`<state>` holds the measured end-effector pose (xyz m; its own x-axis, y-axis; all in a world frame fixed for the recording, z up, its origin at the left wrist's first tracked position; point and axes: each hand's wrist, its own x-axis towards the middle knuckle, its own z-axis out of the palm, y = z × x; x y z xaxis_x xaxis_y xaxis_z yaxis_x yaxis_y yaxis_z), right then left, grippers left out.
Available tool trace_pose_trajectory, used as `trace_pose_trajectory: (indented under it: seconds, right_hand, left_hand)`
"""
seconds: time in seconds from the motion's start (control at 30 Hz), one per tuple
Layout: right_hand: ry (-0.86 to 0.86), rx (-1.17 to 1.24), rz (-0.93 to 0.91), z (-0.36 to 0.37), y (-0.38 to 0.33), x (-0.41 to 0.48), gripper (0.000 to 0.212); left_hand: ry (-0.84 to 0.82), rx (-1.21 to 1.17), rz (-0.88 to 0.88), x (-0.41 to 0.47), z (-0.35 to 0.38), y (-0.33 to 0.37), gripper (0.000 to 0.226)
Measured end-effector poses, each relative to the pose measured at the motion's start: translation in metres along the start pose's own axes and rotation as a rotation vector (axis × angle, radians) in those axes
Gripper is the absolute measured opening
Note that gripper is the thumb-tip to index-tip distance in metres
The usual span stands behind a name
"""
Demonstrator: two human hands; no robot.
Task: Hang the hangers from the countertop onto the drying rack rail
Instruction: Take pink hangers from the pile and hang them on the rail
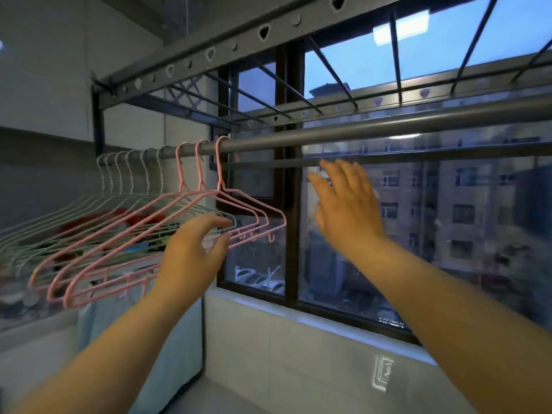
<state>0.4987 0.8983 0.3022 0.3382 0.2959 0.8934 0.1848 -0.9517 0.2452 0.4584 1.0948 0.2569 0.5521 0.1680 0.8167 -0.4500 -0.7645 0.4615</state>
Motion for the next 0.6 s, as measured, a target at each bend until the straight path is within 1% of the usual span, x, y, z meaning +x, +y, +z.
trace_pose_trajectory:
  seconds: [0.1, 0.23, 0.3, 0.33, 0.4, 0.6]
  right_hand:
    - [-0.188, 0.119, 0.103, -0.011, 0.019, -0.023, 0.054]
    - [-0.365, 0.162, 0.251, -0.034, 0.055, -0.059, 0.046]
    - [-0.478, 0.240, 0.357, -0.050, 0.080, -0.082, 0.040]
    - [-0.531, 0.282, 0.426, -0.061, 0.093, -0.095, 0.037]
    - [-0.613, 0.308, 0.528, -0.086, 0.123, -0.123, 0.031]
    - [-0.758, 0.212, 0.730, -0.172, 0.219, -0.225, 0.025]
  left_hand:
    - [-0.118, -0.067, -0.031, -0.017, 0.016, 0.009, 0.022]
    - [-0.308, -0.196, -0.049, -0.042, 0.040, 0.031, 0.017]
    - [-0.402, -0.256, -0.027, -0.054, 0.052, 0.051, 0.025]
    - [-0.436, -0.285, -0.012, -0.061, 0.060, 0.065, 0.031]
    - [-0.502, -0.339, 0.019, -0.077, 0.076, 0.099, 0.035]
    - [-0.742, -0.580, 0.004, -0.149, 0.142, 0.209, 0.042]
